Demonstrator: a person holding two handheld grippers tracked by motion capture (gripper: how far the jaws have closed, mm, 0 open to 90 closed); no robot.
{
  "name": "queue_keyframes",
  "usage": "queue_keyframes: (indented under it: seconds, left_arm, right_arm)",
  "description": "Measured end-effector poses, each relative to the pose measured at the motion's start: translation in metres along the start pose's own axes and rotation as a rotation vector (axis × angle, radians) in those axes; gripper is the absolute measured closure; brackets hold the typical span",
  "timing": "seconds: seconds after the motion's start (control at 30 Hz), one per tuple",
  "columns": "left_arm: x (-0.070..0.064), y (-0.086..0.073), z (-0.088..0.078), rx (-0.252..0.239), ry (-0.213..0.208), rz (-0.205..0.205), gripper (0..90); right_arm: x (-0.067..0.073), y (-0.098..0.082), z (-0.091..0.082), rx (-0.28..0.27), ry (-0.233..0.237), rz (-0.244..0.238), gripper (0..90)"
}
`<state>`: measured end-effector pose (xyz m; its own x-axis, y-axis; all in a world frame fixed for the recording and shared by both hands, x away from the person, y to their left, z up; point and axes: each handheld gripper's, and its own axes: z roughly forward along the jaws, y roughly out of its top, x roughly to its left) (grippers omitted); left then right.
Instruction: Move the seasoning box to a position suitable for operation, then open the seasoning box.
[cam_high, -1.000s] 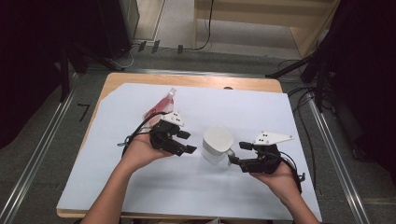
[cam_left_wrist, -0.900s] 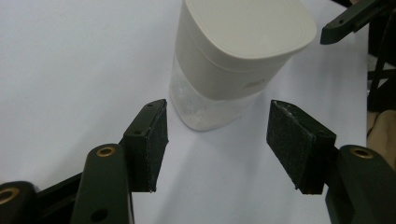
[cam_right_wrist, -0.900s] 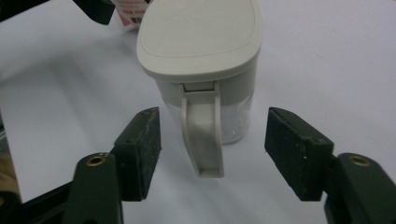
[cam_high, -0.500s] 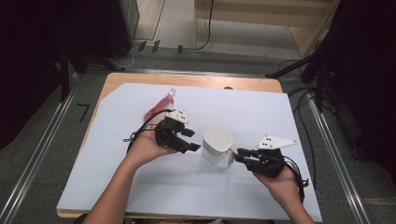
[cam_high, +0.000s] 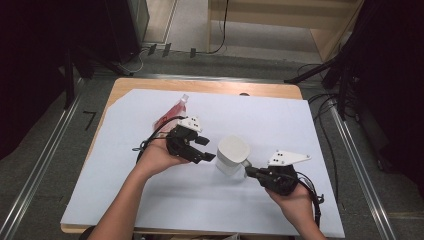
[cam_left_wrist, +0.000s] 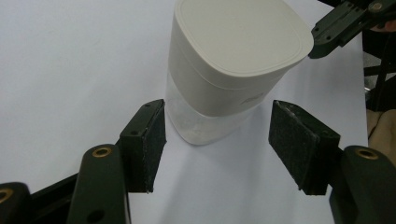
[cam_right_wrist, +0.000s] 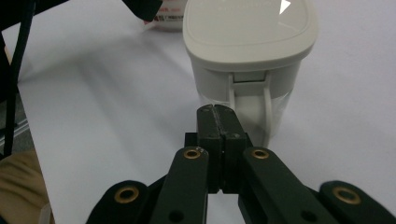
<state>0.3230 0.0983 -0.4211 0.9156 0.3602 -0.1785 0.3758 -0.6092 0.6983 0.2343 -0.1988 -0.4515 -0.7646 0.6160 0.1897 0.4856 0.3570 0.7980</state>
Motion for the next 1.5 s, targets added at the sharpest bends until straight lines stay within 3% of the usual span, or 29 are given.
queue_keyframes:
  seconds: [0.43,0.73,0.87,1.07,1.5]
  left_arm:
    - [-0.002,0.001,0.004,0.005,-0.010,0.008,37.1]
    - [-0.004,0.002,0.006,0.003,-0.012,0.020,37.0]
    - [-0.003,0.003,0.005,0.000,-0.006,0.020,36.8]
    - [-0.004,0.003,0.006,-0.009,-0.002,0.016,36.7]
    - [-0.008,0.005,0.012,0.007,-0.008,0.023,38.6]
  right_arm:
    - [0.001,-0.003,0.020,0.038,0.004,0.001,90.0]
    - [-0.003,-0.003,0.019,0.033,0.001,0.005,90.0]
    - [-0.011,-0.004,0.017,0.028,0.028,0.040,90.0]
    - [-0.019,-0.003,0.014,0.033,-0.003,0.035,90.0]
    - [-0.042,-0.001,0.011,0.019,-0.033,0.093,90.0]
